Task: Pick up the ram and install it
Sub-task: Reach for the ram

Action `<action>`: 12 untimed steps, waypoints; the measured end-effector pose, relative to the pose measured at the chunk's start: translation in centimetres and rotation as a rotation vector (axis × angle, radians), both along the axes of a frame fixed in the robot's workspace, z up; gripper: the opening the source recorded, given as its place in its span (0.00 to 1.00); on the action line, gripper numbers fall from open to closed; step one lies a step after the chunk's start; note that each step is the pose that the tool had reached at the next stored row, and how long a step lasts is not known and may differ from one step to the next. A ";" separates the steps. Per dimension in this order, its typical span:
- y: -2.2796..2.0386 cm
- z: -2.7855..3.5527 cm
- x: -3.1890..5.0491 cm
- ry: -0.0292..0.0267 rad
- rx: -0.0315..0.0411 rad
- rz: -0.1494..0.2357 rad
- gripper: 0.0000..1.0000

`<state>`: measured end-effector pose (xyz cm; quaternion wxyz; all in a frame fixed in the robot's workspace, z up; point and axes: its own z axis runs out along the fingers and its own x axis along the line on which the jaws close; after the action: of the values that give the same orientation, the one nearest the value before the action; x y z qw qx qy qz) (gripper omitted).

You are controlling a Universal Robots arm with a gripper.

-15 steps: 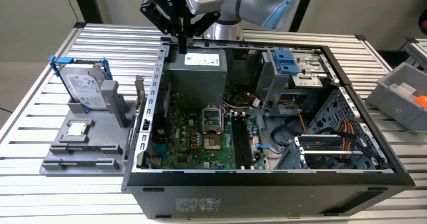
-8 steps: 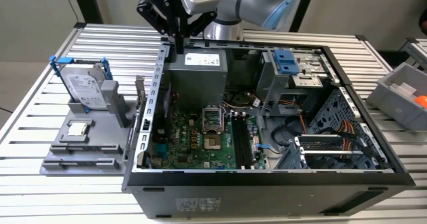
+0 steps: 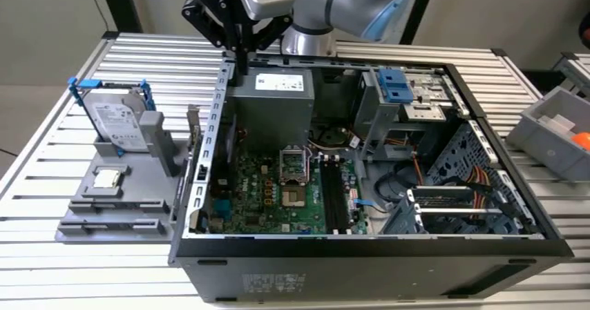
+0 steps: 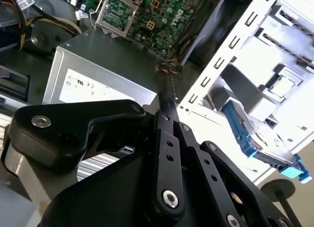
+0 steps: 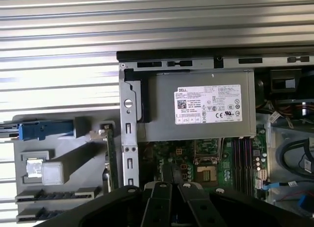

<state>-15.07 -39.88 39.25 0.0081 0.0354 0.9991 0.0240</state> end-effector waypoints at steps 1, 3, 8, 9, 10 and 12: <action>0.00 0.00 -0.10 0.0003 -0.0001 0.000 0.00; 0.00 0.00 -0.29 0.0006 0.0000 0.000 0.00; 0.00 0.00 -0.77 0.0018 0.0000 0.000 0.00; 0.00 0.00 -0.86 0.0020 0.0000 0.000 0.00; 0.00 0.00 -0.94 0.0021 0.0000 0.000 0.00; 0.00 0.00 -1.08 0.0023 0.0000 0.000 0.00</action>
<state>-16.15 -39.88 39.25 0.0070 0.0354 0.9991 0.0239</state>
